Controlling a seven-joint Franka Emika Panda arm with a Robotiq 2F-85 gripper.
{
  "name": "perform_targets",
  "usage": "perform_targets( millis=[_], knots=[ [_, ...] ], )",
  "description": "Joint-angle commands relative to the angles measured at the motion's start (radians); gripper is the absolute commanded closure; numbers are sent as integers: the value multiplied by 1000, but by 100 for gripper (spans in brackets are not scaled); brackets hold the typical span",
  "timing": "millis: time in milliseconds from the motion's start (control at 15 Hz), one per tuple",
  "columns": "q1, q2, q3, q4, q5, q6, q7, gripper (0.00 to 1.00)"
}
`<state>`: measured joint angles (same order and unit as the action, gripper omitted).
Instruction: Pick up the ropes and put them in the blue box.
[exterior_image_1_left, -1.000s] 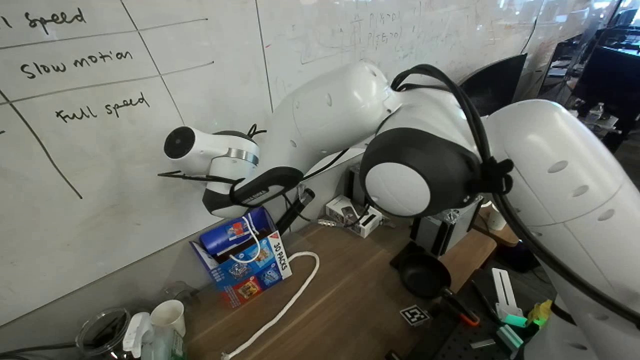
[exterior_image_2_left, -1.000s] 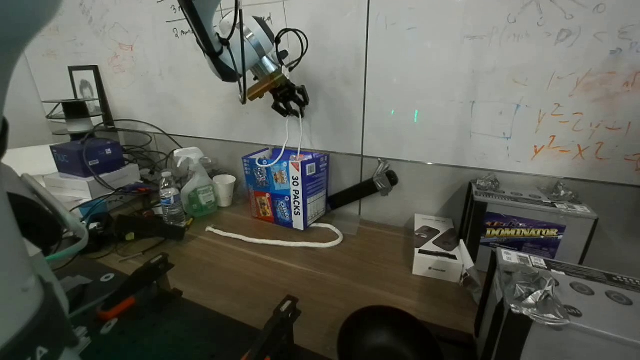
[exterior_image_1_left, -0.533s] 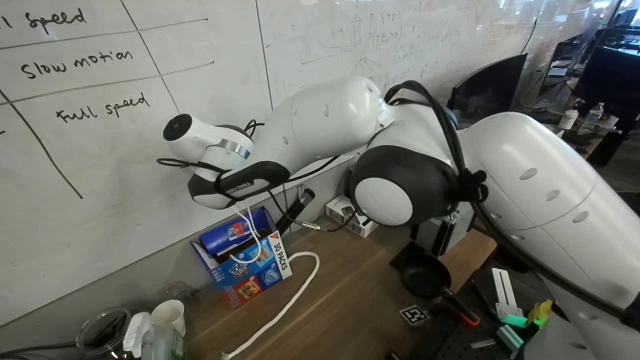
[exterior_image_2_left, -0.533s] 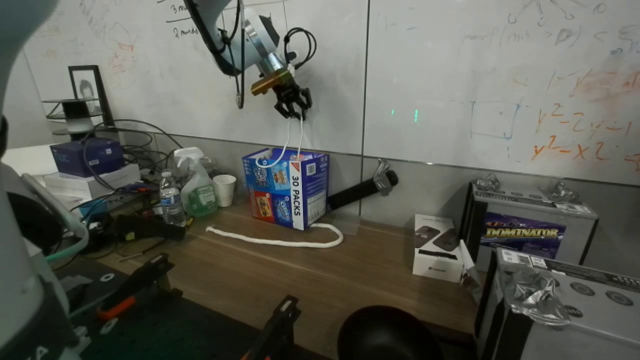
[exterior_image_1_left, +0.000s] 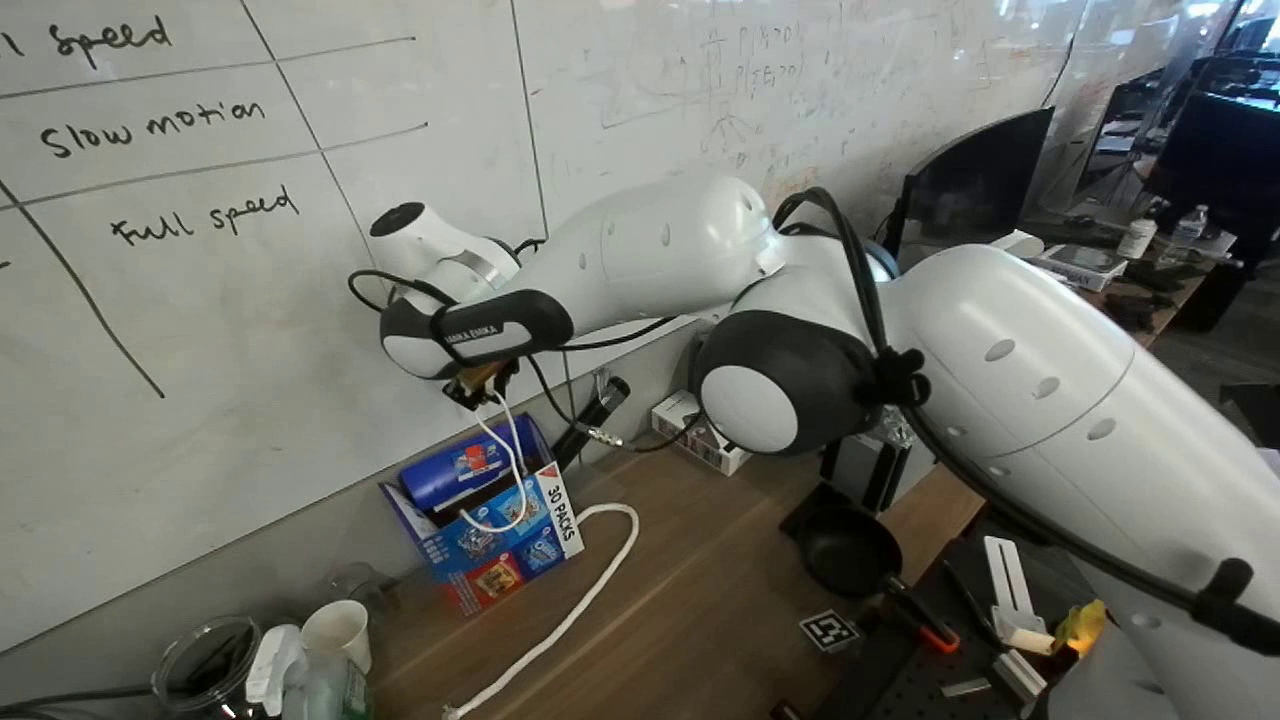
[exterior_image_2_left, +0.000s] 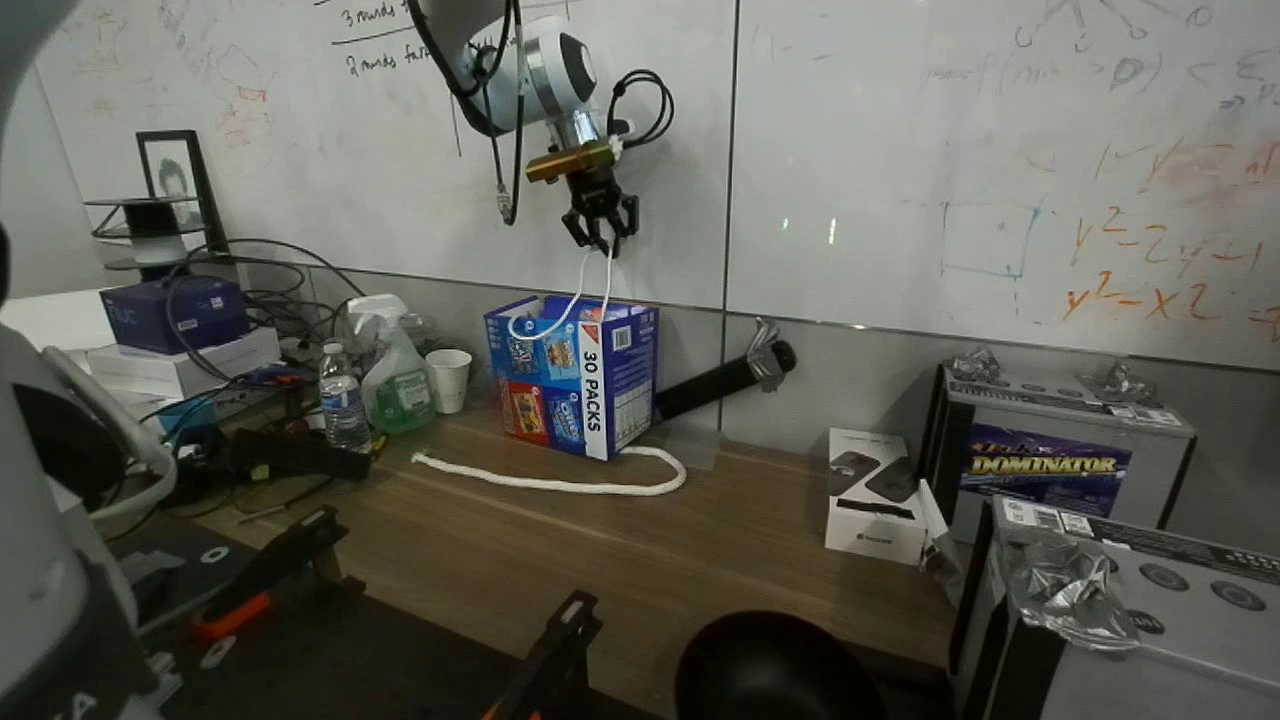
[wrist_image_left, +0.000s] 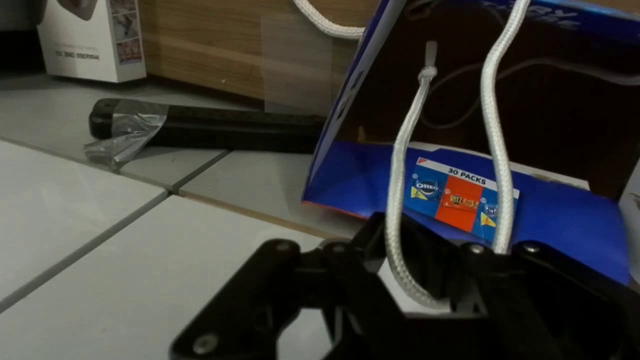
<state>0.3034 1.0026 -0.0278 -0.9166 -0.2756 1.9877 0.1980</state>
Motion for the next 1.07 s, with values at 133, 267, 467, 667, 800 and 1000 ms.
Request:
perform_targets(
  millis=[133,267,467,667,800,1000],
  knots=[
    [-26,129,44,75,62,0,-40,95],
    [-24,157,52,85,62,-5,-39,95],
    [-13,196,38,118,83,-23,-37,65],
    [-19,200,48,123,72,-22,-32,50],
    [-16,192,45,118,68,-17,-26,35],
    [-9,165,39,104,60,-9,-16,12]
  ],
)
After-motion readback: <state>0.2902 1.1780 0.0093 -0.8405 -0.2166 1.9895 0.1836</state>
